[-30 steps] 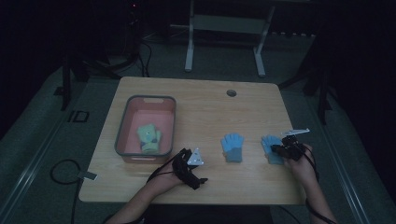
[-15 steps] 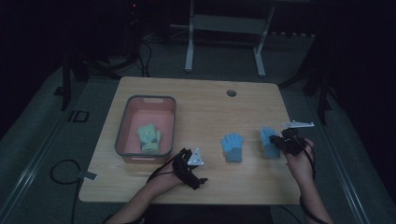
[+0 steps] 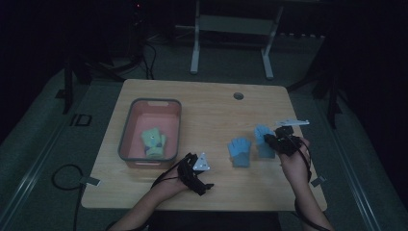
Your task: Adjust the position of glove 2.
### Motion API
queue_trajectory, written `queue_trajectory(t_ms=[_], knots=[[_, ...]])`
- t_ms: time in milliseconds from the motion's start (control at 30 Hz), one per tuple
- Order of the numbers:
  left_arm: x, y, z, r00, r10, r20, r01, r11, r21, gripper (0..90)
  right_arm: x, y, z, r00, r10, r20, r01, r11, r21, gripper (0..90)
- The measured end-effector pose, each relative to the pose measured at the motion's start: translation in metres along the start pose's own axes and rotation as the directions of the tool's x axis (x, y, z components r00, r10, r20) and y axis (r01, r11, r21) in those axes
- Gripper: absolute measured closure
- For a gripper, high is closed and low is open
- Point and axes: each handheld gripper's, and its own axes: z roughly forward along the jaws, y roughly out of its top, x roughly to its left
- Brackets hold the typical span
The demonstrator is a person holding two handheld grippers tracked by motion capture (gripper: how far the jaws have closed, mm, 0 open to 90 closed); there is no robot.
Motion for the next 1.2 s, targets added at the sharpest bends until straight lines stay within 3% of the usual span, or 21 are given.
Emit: queue_trajectory(t_ms=[100, 133, 333, 533, 933, 1200], knots=[[0.0, 0.0, 0.0, 1.0, 0.0, 0.0, 0.0, 1.0, 0.001, 5.8, 0.009, 0.002, 0.003, 0.9999, -0.012, 0.004, 0.012, 1.0, -0.005, 84.7], [0.0, 0.0, 0.0, 1.0, -0.001, 0.0, 0.001, 1.0, 0.0, 5.8, 0.017, 0.004, 0.005, 0.9999, 0.002, -0.017, -0.002, 1.0, -0.008, 84.7], [0.0, 0.0, 0.0, 1.0, 0.002, 0.001, -0.002, 1.0, -0.001, 5.8, 0.041, 0.008, 0.017, 0.999, -0.015, -0.042, 0.015, 1.0, -0.007, 84.6], [0.0, 0.0, 0.0, 1.0, -0.001, 0.002, 0.001, 1.0, -0.005, 5.8, 0.055, 0.005, 0.03, 0.9981, -0.014, -0.06, 0.014, 1.0, 0.015, 84.3], [-0.001, -0.001, 0.0, 1.0, -0.002, 0.007, 0.002, 1.0, -0.003, 5.8, 0.057, -0.009, 0.06, 0.9976, 0.0, -0.07, 0.007, 0.995, 0.098, 83.6], [-0.001, -0.001, 0.0, 0.9999, -0.011, 0.007, 0.011, 0.9999, -0.01, 5.8, 0.056, -0.02, 0.088, 0.999, -0.002, -0.045, 0.009, 0.987, 0.158, 77.2]])
